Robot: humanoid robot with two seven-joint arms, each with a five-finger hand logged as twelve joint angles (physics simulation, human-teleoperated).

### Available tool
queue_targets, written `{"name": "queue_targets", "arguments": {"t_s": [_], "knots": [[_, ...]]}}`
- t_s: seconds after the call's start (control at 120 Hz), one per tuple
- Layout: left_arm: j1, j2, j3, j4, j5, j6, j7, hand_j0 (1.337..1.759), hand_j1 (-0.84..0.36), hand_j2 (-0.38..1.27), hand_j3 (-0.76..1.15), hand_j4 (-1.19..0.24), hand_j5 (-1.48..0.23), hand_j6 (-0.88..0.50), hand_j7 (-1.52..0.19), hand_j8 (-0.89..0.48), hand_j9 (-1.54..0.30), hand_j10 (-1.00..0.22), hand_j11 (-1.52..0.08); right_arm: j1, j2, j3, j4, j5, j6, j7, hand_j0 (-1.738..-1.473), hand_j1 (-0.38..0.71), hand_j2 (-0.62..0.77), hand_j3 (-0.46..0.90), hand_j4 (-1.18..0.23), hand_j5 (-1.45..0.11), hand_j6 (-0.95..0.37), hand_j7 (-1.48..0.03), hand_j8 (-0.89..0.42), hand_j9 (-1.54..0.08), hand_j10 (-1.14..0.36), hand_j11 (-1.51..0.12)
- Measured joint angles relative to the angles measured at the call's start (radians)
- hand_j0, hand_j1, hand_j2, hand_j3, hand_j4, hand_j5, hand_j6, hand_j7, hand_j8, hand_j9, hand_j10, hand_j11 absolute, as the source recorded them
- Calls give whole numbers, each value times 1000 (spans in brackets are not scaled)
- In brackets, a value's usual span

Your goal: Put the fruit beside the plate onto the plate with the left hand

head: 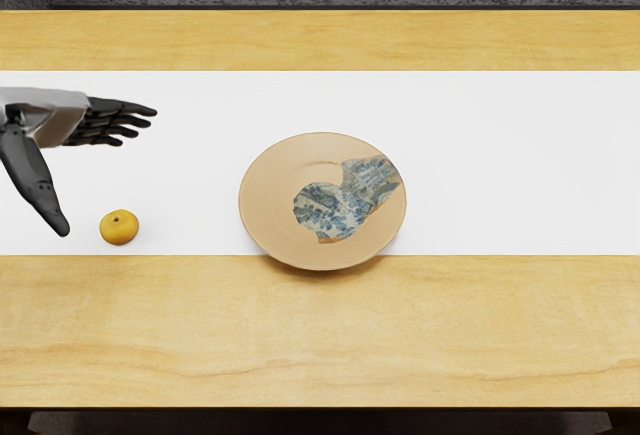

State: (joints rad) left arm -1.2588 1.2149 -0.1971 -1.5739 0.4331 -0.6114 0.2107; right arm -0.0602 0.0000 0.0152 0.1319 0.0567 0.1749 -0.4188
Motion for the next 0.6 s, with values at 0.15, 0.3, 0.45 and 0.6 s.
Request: {"name": "queue_targets", "arguments": {"t_s": [0.15, 0.3, 0.45, 0.6], "knots": [[0, 4, -2, -2, 4, 0, 23, 1658, 330, 4, 0, -24, -24, -26, -23, -26, -23, -24, -22, 1, 0, 4, -1, 2, 0, 0, -1658, -349, 0, 0, 0, 0, 0, 0, 0, 0, 0, 0], [-17, -71, -13, -1, 117, 0, 196, 1658, 330, 4, 0, -24, -24, -26, -23, -25, -23, -24, -23, 3, 0, 6, -1, 2, 0, 0, -1658, -349, 0, 0, 0, 0, 0, 0, 0, 0, 0, 0], [-19, -152, -22, -8, 308, 46, 336, 1658, 330, 4, 0, -25, -24, -27, -23, -27, -23, -25, -23, 4, 0, 6, -2, 0, 0, 0, -1658, -349, 0, 0, 0, 0, 0, 0, 0, 0, 0, 0], [15, -294, -36, -17, 487, 224, 385, 1658, 330, 4, 0, -24, -24, -25, -23, -25, -23, -23, -23, 5, 0, 3, -2, -1, 0, 0, -1658, -349, 0, 0, 0, 0, 0, 0, 0, 0, 0, 0]]}}
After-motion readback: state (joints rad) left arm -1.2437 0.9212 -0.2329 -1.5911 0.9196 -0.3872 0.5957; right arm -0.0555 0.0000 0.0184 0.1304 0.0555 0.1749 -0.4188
